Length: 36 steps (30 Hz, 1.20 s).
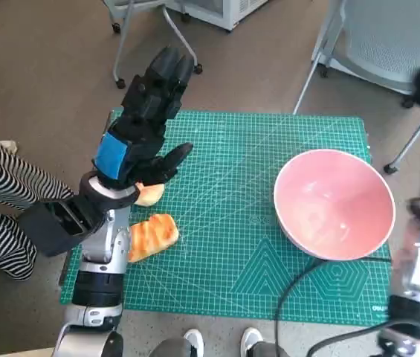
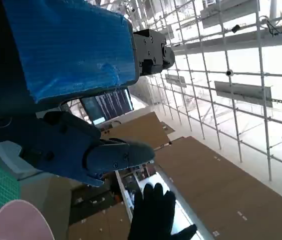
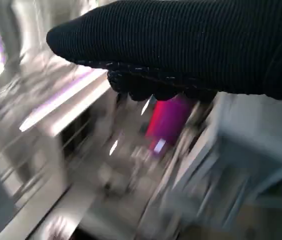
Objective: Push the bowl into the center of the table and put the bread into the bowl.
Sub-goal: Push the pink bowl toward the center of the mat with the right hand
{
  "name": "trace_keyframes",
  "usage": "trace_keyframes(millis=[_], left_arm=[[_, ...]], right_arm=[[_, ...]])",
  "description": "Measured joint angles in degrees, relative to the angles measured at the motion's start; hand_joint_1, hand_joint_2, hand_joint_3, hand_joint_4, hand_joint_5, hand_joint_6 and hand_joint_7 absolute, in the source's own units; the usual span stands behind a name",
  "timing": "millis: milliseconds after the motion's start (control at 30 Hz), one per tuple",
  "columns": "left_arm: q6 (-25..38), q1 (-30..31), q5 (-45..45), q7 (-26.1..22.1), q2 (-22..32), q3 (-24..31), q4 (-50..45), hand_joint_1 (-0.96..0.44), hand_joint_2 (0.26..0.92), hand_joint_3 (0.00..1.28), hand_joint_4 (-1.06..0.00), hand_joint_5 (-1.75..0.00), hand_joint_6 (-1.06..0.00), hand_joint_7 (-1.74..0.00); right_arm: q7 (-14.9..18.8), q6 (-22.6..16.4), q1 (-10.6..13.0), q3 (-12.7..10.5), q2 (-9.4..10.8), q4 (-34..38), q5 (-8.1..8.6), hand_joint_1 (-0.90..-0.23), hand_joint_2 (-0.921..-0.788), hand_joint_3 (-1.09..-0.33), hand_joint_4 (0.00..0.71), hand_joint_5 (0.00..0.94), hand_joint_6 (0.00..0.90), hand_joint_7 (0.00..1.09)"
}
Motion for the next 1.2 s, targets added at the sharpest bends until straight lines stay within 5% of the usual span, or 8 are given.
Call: trace_keyframes(millis=[533,867,1200], left_arm=[[-0.1,0.0,-0.1,-0.7,-0.4,0.1,0.4,-0.48,0.921,0.4,-0.01,0.0,0.0,-0.23],[-0.2,0.0,-0.3,-1.3,-0.3,0.6,0.8,-0.49,0.921,0.4,-0.02,0.0,0.0,-0.23],[-0.2,0.0,-0.3,-1.6,0.2,0.8,0.8,-0.49,0.921,0.39,-0.02,0.0,0.0,-0.23]], right_arm=[[-8.2,-6.3,-4.2,-5.9,-6.4,32.0,-0.04,-0.526,-0.921,-0.868,0.054,0.001,-0.001,0.34],[-8.9,-2.4,-4.9,-6.1,-6.0,43.7,0.4,-0.542,-0.921,-0.861,0.07,0.008,-0.001,0.32],[-5.1,2.2,-5.0,-6.2,-3.2,47.0,2.06,-0.535,-0.921,-0.895,0.084,0.011,0.02,0.32]])
